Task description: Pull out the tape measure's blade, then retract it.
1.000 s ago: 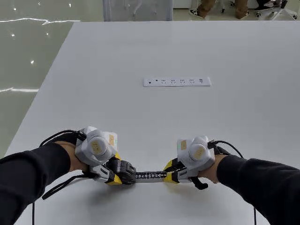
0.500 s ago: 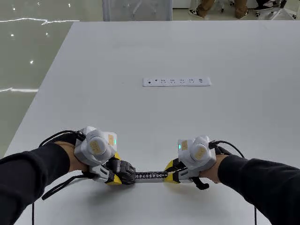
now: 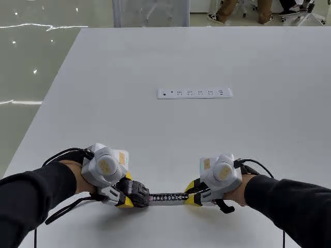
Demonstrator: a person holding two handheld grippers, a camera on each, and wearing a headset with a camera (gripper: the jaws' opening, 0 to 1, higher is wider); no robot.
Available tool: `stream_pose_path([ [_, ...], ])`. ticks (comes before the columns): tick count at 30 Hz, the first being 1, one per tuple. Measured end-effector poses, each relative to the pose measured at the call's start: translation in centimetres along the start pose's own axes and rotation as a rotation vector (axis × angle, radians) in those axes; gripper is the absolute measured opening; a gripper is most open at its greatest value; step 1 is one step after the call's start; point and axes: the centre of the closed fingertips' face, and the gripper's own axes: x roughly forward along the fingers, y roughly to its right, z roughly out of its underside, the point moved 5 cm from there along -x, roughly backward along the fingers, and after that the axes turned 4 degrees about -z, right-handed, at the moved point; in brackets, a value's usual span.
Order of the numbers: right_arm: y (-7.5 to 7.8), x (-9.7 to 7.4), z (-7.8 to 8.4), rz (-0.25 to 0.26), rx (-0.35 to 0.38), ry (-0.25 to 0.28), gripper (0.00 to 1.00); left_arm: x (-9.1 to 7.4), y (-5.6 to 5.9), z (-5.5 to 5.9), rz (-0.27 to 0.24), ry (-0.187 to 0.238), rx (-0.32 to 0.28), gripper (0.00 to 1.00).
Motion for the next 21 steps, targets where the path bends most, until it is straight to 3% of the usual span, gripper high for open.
stream_pose_path([
  [21,0.05,-0.87,0.92,0.015,0.011,0.002,0.09,0.00,0.04,-0.04,-0.007,0.001,-0.006,0.32],
])
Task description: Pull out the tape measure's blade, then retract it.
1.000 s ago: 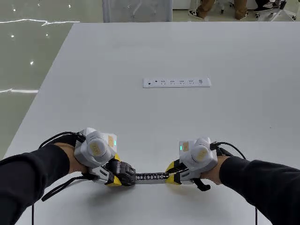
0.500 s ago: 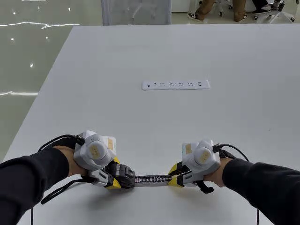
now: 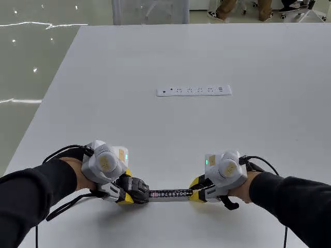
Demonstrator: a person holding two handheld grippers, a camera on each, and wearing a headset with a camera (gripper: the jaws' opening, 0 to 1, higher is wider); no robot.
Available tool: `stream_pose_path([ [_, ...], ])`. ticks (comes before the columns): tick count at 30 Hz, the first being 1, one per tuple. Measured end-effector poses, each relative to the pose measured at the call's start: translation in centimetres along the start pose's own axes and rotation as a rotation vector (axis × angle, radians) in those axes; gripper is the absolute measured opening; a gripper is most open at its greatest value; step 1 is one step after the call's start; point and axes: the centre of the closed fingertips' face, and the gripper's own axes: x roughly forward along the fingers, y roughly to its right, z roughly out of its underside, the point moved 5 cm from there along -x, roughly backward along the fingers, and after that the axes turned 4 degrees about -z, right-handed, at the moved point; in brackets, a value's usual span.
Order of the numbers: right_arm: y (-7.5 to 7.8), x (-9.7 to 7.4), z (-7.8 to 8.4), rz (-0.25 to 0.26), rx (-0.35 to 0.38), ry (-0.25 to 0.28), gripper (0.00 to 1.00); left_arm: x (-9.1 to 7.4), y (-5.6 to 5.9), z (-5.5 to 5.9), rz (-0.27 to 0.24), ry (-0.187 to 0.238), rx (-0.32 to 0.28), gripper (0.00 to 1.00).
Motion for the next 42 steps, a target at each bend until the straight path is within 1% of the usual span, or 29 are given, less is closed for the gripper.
stream_pose_path([
  [15,0.06,-0.50,0.62,0.012,0.022,0.003,0.09,0.03,-0.05,-0.01,-0.002,-0.003,-0.002,0.32],
  [31,-0.01,-0.52,0.64,0.014,0.034,0.012,0.09,-0.01,-0.04,-0.03,-0.004,-0.003,-0.003,0.32],
  [42,-0.06,-0.66,0.74,0.014,0.029,0.013,0.09,0.01,-0.06,0.02,-0.005,-0.005,-0.002,0.32],
])
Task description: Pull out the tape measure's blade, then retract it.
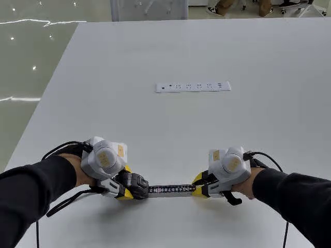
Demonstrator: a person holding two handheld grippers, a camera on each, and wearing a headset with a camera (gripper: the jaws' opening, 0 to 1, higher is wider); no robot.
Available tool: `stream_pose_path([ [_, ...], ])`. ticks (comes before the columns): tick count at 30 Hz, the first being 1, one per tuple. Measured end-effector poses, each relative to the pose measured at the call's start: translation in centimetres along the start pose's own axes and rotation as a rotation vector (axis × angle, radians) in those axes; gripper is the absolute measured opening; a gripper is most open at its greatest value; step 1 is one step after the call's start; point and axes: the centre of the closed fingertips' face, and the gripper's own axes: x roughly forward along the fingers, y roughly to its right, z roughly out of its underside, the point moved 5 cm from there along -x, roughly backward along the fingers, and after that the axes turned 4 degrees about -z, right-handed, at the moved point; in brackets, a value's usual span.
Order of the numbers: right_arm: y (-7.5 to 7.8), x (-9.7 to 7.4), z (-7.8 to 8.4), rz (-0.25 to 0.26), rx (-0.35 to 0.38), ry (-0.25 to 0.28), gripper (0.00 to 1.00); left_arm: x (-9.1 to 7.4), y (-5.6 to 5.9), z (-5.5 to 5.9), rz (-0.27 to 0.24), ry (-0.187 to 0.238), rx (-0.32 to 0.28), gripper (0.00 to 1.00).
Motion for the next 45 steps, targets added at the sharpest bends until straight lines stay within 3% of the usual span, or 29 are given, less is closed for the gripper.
stream_pose_path([
  [45,0.3,-2.0,2.2,0.025,0.016,-0.017,0.09,0.1,0.0,0.0,0.000,0.002,-0.005,0.32],
])
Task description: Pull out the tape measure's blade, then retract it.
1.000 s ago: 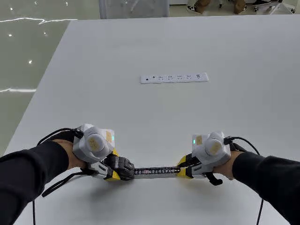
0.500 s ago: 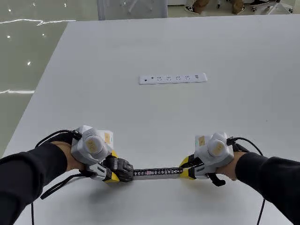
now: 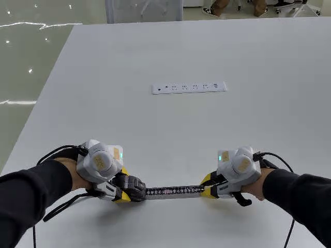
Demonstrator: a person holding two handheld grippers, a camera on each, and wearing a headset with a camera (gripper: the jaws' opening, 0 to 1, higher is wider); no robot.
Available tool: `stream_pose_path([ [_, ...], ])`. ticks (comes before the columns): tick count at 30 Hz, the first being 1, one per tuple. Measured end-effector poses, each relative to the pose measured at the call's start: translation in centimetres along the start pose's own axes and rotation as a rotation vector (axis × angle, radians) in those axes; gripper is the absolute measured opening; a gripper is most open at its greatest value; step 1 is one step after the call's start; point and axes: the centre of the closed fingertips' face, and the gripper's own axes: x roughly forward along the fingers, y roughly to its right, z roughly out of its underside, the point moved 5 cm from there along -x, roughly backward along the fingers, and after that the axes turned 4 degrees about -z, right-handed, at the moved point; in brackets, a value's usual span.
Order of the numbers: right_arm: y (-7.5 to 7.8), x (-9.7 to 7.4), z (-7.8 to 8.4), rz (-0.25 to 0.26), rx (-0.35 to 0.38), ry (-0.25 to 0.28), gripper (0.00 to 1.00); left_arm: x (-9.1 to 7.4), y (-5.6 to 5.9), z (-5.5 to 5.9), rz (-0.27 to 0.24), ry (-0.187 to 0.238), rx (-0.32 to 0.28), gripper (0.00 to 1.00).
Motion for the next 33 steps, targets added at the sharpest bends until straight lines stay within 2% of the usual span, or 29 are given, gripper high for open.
stream_pose_path([
  [33,0.2,-1.0,1.1,0.000,0.001,-0.016,0.09,-0.1,0.0,0.0,-0.005,0.002,0.001,0.32],
])
